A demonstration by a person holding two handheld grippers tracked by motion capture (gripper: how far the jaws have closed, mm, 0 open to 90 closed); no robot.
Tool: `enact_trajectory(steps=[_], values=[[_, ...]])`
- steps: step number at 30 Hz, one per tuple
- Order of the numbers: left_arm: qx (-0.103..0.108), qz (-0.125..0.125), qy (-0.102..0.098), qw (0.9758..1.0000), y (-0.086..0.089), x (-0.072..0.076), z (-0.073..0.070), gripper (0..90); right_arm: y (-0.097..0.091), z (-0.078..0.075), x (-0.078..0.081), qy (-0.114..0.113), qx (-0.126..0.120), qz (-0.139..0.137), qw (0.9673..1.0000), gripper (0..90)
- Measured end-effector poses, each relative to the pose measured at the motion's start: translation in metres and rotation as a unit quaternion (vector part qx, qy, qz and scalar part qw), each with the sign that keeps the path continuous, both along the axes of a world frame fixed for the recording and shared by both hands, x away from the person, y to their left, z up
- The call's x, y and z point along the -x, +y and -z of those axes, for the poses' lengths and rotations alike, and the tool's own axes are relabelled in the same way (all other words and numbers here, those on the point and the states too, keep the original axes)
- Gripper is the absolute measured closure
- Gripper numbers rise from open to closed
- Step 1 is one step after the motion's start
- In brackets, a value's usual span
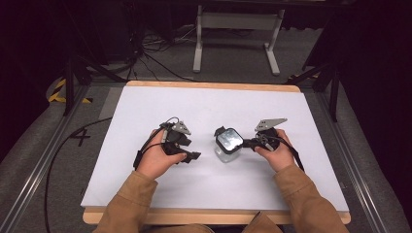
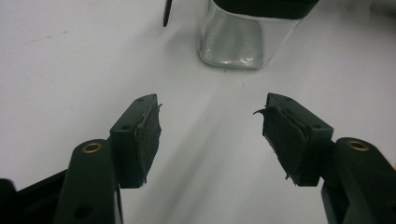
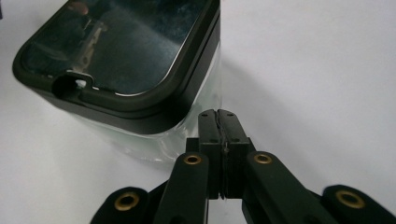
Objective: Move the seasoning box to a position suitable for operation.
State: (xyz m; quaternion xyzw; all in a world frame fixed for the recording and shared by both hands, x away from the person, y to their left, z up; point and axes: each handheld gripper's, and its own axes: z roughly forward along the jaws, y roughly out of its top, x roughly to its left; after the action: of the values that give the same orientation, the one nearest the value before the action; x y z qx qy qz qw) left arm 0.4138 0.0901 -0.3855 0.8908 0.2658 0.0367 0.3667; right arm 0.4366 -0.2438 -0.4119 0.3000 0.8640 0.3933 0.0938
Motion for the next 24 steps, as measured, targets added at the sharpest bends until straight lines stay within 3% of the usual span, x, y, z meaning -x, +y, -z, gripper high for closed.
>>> enact_trajectory(steps=[11, 16, 22, 24], values=[[0.003, 0.007, 0.004, 1.0000, -0.006, -0.002, -0.001, 37.5, 0.009, -0.005, 0.014, 0.011, 0.026, -0.035, 0.9990, 90.0], [0.002, 0.013, 0.000, 0.9999, -0.010, -0.003, -0.001, 37.6, 0.013, -0.002, 0.021, 0.005, 0.042, -0.034, 0.9985, 90.0], [0.004, 0.015, 0.001, 0.9999, -0.011, -0.003, -0.001, 39.2, 0.012, -0.001, 0.022, 0.008, 0.039, -0.037, 0.9985, 90.0], [0.000, 0.018, 0.011, 0.9998, -0.010, -0.002, -0.003, 43.0, 0.008, -0.003, 0.020, 0.006, 0.039, -0.029, 0.9988, 90.0]])
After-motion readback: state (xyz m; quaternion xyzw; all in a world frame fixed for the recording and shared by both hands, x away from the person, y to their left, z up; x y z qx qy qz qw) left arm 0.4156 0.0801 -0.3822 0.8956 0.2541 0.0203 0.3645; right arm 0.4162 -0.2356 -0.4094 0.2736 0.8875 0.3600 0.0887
